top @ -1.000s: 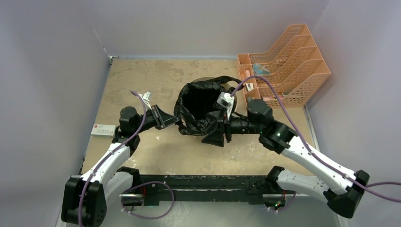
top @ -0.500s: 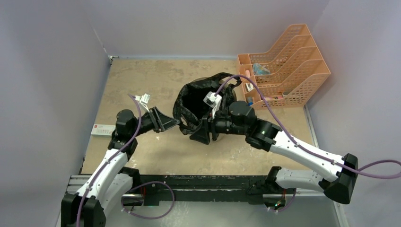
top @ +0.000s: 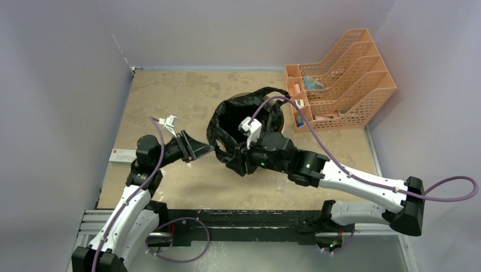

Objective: Put the trash bags into the trash bin

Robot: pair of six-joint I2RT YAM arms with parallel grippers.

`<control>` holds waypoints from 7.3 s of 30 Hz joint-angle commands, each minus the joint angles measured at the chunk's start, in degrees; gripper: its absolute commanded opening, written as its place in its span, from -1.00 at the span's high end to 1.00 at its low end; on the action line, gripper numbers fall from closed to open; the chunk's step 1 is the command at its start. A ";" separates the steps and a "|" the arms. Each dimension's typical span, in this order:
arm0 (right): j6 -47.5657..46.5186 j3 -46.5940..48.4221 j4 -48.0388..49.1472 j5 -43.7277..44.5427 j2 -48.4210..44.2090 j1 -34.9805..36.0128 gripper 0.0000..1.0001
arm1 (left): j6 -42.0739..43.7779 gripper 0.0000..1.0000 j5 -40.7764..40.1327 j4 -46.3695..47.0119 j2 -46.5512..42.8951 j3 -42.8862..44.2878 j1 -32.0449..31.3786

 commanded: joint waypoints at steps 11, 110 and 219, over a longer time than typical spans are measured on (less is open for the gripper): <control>-1.32 1.35 3.15 7.57 -1.95 0.97 0.02 | -2.89 -0.14 0.23 6.60 -3.55 -1.79 0.29; 7.85 13.27 -23.37 36.52 -3.05 -18.25 -0.38 | -5.46 -0.23 2.35 20.63 11.87 -4.47 -4.20; 21.61 -11.87 -12.33 29.71 -25.35 -27.69 -0.44 | 5.27 -0.27 -11.94 -4.72 -0.49 2.87 -4.11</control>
